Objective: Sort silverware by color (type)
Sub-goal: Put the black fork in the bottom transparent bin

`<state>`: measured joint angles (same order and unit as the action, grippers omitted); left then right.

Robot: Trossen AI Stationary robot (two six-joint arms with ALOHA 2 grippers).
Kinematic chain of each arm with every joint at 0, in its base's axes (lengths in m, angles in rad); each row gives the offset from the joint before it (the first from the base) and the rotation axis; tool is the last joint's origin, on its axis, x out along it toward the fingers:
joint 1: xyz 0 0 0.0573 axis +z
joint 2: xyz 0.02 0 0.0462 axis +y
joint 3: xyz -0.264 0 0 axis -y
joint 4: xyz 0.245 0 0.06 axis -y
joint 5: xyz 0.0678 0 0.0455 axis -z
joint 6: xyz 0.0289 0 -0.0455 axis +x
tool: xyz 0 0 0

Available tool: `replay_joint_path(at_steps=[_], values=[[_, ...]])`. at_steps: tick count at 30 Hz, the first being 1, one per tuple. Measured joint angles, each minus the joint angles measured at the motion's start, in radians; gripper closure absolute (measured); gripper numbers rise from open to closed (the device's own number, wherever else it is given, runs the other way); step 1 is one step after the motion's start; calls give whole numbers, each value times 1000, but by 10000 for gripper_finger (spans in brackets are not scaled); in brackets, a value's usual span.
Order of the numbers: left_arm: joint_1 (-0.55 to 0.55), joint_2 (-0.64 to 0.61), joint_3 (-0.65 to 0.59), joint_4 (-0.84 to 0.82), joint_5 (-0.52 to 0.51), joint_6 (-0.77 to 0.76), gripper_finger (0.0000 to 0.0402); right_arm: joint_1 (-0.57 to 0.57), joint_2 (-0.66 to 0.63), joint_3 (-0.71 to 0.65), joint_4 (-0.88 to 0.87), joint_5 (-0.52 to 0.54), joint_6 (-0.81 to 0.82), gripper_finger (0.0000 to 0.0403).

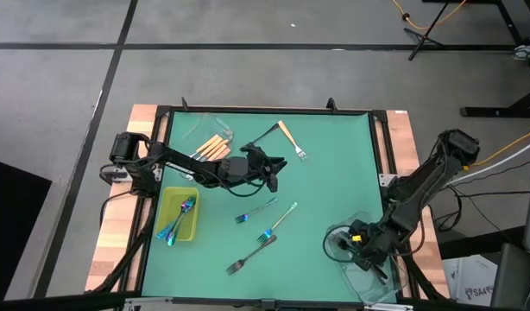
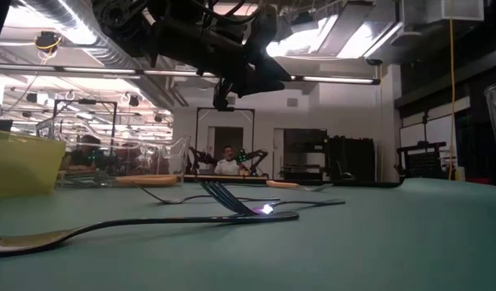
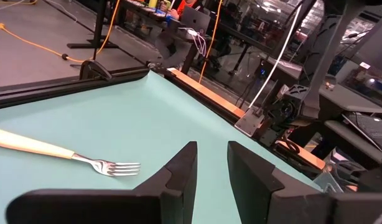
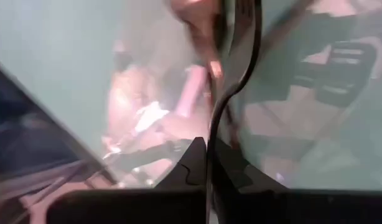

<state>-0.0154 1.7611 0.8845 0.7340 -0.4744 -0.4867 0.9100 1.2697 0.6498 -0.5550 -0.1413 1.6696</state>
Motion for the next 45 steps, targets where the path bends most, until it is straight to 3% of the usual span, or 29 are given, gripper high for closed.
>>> replay_joint_path(at_steps=[6, 25, 37, 45], values=[[0, 0, 0, 0, 0, 0, 319, 0, 56, 5, -11, 0, 2, 403], [0, 0, 0, -8, -10, -1, 319, -1, 62, -2, -48, 34, 6, 401], [0, 0, 0, -8, -11, -1, 319, -1, 61, -1, -45, 26, 9, 340], [0, 0, 0, -8, -11, -1, 319, -1, 61, -1, -44, 25, 9, 341]])
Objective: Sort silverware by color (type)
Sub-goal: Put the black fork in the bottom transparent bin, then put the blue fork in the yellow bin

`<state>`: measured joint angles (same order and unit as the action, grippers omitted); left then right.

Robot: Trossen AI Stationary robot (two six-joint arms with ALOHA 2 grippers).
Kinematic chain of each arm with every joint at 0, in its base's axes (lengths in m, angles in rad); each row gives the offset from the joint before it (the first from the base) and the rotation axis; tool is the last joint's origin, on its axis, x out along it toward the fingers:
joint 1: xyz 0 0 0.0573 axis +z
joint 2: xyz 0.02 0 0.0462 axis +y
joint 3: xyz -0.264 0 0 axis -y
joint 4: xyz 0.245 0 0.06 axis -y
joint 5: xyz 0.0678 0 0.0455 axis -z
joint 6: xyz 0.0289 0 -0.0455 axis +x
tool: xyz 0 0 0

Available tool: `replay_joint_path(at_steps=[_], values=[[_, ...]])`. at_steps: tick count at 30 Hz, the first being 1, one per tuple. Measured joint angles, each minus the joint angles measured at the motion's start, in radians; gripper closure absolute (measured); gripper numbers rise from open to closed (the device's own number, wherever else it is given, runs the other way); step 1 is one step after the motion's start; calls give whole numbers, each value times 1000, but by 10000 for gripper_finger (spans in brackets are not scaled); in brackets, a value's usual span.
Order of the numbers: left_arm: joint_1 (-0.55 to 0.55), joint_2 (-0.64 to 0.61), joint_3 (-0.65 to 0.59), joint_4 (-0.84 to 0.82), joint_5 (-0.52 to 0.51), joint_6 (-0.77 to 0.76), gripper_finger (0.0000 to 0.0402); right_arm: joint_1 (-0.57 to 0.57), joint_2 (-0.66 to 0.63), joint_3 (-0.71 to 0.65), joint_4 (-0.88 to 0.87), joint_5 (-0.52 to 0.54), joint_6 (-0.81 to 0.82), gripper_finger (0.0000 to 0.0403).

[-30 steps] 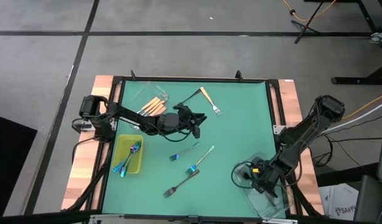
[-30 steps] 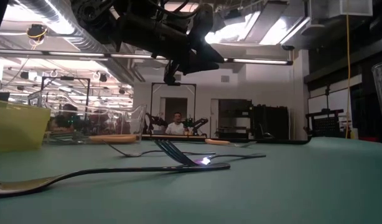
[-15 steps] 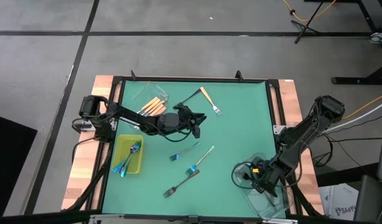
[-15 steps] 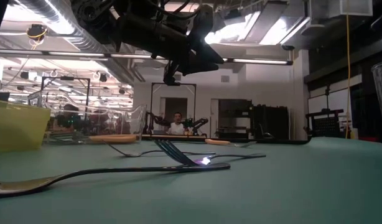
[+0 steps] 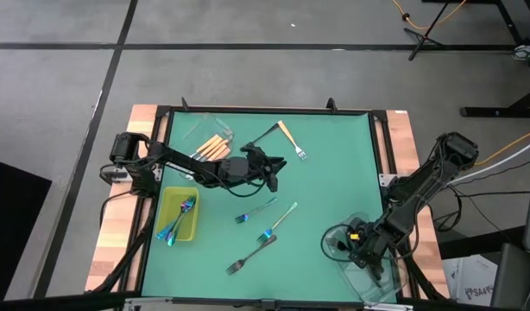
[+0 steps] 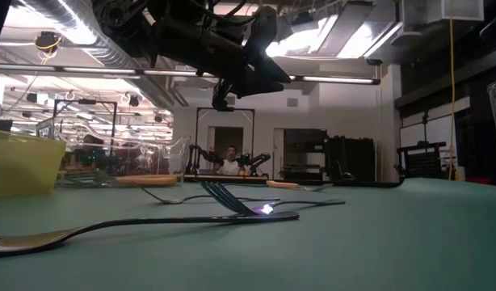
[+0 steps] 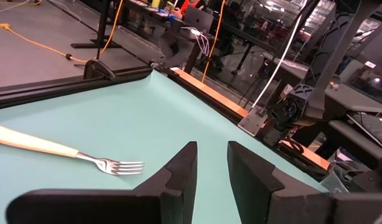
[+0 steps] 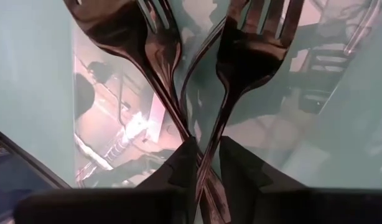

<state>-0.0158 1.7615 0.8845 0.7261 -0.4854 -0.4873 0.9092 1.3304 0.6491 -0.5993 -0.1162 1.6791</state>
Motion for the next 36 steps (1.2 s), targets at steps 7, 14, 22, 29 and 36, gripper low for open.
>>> replay_joint_path(at_steps=[7, 14, 22, 29, 36], values=[[0, 0, 0, 0, 0, 0, 319, 0, -27, 0, -1, -15, -1, 344], [0, 0, 0, 0, 0, 0, 319, 0, -78, 0, -3, -16, -1, 345], [0, 0, 0, 0, 0, 0, 319, 0, -149, 0, -2, -34, -1, 345], [0, 0, 0, 0, 0, 0, 319, 0, -208, 0, -1, -34, -1, 346], [0, 0, 0, 0, 0, 0, 319, 0, -271, 0, -1, -31, -8, 346]])
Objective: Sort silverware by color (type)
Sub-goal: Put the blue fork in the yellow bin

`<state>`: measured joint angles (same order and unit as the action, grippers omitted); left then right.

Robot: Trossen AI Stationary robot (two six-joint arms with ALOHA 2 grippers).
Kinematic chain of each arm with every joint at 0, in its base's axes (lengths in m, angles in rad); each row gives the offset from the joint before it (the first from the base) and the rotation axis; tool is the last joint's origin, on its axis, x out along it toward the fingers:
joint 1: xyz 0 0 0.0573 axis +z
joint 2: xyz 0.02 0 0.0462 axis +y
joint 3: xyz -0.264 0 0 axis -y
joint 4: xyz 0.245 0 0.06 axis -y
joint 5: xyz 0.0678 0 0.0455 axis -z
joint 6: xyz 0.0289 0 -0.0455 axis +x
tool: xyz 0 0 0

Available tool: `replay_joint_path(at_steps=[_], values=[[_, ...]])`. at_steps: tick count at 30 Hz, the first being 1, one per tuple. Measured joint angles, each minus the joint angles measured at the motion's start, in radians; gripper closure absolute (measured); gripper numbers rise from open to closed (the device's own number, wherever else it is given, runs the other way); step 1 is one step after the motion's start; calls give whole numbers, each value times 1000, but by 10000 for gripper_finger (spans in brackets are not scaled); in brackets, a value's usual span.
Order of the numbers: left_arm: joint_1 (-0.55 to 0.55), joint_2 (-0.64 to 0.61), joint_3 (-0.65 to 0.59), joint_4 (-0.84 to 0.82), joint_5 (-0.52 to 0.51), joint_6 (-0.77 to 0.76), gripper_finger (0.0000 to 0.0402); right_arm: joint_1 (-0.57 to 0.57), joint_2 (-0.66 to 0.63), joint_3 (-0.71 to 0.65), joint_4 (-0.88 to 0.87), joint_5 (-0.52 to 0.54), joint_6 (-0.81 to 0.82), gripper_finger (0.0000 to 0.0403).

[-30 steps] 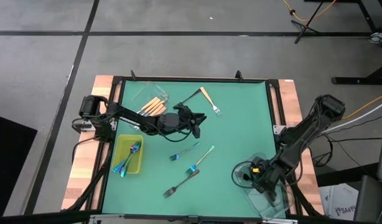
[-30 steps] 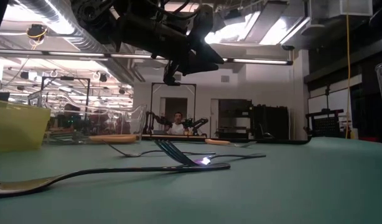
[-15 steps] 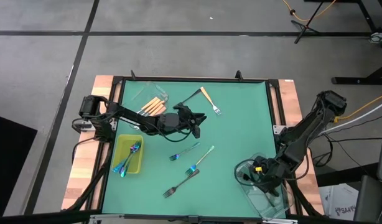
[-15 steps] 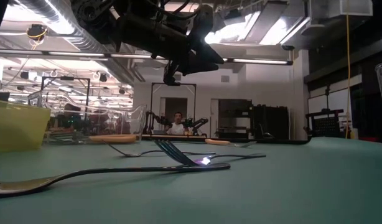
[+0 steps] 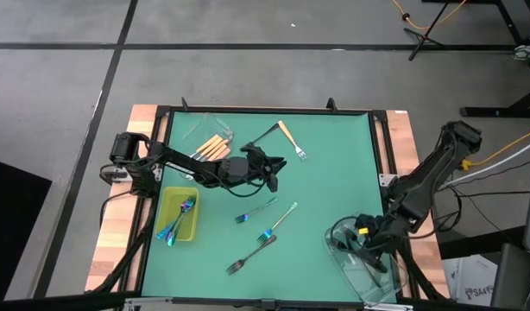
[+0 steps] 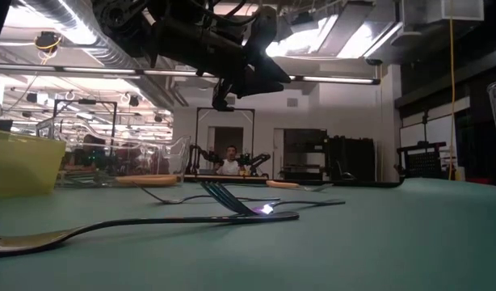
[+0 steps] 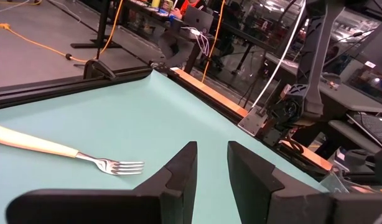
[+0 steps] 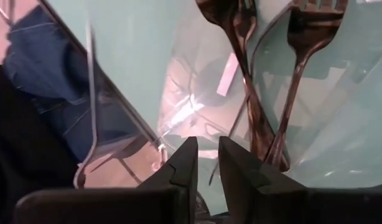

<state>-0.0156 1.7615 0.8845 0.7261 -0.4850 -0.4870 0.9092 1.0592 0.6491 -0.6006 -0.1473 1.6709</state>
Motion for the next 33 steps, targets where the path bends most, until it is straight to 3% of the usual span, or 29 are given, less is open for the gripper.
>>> replay_joint_path(at_steps=[12, 20, 25, 33], values=[[0, 0, 0, 0, 3, 0, 319, 0, -80, 0, 24, 150, -87, 346], [-6, 0, 0, 0, 171, 107, 319, 0, -127, 0, 33, 203, -163, 346], [-19, 0, 0, 0, 218, 134, 319, 0, -174, 0, 34, 265, -241, 346], [-58, -2, 0, -1, 271, 165, 319, 0, -261, 0, 33, 487, -446, 345]])
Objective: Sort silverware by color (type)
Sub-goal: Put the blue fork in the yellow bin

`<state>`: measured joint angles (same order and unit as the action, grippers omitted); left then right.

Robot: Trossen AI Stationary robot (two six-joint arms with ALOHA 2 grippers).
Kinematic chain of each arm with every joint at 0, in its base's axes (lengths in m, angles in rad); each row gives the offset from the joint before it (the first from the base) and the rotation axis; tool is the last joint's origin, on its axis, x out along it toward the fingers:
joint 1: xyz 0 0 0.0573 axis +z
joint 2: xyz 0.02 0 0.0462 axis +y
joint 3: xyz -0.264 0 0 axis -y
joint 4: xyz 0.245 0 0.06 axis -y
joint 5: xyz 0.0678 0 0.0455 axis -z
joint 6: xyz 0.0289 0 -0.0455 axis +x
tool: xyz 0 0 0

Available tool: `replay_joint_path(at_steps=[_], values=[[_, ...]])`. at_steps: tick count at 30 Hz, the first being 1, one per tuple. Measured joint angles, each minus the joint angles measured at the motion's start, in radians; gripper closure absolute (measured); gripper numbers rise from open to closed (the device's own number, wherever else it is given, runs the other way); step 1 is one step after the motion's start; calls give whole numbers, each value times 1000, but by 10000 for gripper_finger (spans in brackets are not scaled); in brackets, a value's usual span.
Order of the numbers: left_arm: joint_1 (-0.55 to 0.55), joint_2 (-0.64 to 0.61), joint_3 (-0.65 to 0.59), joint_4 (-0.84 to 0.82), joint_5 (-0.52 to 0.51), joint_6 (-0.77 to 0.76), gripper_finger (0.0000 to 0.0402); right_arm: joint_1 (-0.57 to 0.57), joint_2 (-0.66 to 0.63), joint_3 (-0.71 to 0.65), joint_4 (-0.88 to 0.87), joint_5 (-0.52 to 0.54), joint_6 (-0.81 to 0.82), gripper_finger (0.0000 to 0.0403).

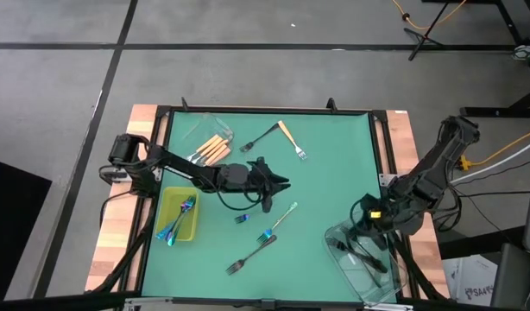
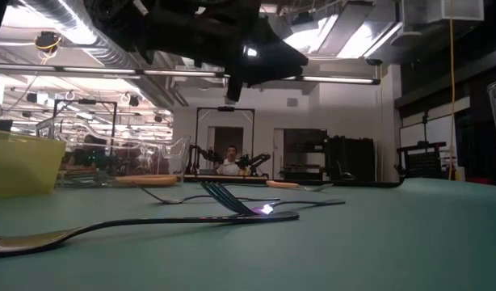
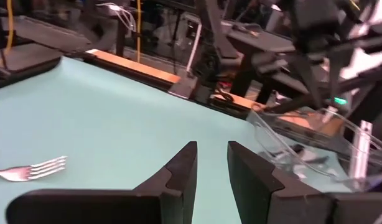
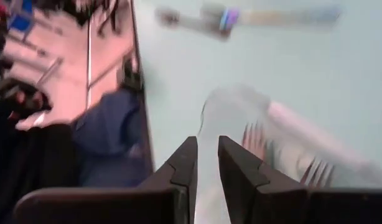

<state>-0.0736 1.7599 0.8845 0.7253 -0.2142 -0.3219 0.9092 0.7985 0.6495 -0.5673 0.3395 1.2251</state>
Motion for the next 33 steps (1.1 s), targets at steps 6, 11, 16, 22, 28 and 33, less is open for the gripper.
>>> replay_joint_path(at_steps=[6, 11, 16, 22, 28, 33], values=[[-49, -1, 33, -167, 0, -11, 319, 0, -47, 0, -2, 257, -158, 345], [-86, -1, 197, -668, 2, -41, 319, 0, -78, 0, -3, 398, -300, 345], [-103, -1, 319, -1007, -4, -116, 319, -29, -93, 0, -2, 517, -395, 345], [-140, -1, 347, -1102, 0, -224, 319, -190, -88, 0, -2, 492, -485, 345], [-178, -1, 315, -1135, -2, -254, 319, -379, -87, 0, 6, 378, -615, 345], [-189, -1, 278, -1137, -4, -284, 319, -510, -87, 0, 45, 292, -725, 345]])
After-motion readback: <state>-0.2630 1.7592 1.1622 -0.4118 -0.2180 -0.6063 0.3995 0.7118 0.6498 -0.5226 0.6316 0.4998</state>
